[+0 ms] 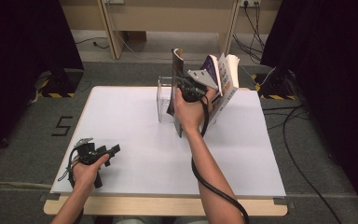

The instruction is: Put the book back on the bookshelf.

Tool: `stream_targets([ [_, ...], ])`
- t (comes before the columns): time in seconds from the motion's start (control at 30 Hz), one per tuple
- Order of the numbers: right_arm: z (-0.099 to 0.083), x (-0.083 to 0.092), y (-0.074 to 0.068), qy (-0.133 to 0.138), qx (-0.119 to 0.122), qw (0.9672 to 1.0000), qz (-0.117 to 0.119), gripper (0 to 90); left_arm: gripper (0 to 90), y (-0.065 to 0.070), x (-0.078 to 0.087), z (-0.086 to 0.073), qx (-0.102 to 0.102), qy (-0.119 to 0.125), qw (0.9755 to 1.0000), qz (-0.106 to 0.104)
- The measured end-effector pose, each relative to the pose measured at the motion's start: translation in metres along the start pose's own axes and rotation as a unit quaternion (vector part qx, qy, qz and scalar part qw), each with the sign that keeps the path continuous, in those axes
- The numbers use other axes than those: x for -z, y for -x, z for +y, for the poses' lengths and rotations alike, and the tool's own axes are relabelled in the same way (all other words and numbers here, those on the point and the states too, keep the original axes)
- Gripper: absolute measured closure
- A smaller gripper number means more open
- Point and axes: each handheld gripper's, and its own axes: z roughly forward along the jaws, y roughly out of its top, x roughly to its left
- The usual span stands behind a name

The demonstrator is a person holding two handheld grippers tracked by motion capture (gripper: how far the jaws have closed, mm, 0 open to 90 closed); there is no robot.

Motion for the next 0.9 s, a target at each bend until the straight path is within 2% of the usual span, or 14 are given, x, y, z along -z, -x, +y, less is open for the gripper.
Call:
stream_targets([
  [0.1, -0.006, 0.006, 0.003, -0.037, -0.011, 0.9992, 0.009, 82.7, 26.6, 0.0, 0.001, 0.0, -0.001, 0.001, 1.0, 0.001],
  [0.17, -0.008, 0.01, 0.006, -0.04, -0.013, 0.9991, 0.004, 83.2, 26.7, 0.0, 0.001, 0.0, 0.0, 0.0, 1.0, 0.002],
  [0.4, -0.003, 0.016, 0.011, -0.072, -0.027, 0.9967, 0.026, 80.3, 26.6, 0.001, 0.0, 0.0, -0.001, 0.0, 1.0, 0.0],
  [0.53, 0.001, 0.017, 0.012, -0.077, -0.029, 0.9964, 0.02, 75.8, 26.7, 0.001, 0.0, 0.0, -0.001, 0.0, 1.0, 0.001],
  [0.6, 0.001, 0.013, 0.012, -0.085, -0.029, 0.9958, 0.019, 72.9, 26.7, 0.001, 0.0, -0.001, -0.002, -0.002, 1.0, 0.0],
  [0.7, -0.001, -0.001, 0.011, -0.111, -0.033, 0.9931, 0.018, 68.8, 26.7, 0.001, 0.0, -0.001, -0.002, -0.001, 1.0, -0.001],
  [0.83, -0.005, -0.025, 0.011, -0.148, -0.047, 0.9876, 0.021, 66.6, 26.6, 0.001, -0.001, -0.001, -0.001, -0.003, 1.0, -0.001],
  [0.9, -0.007, -0.035, 0.01, -0.167, -0.038, 0.9851, 0.02, 79.0, 26.6, 0.001, -0.001, -0.002, -0.001, -0.003, 1.0, -0.003],
])
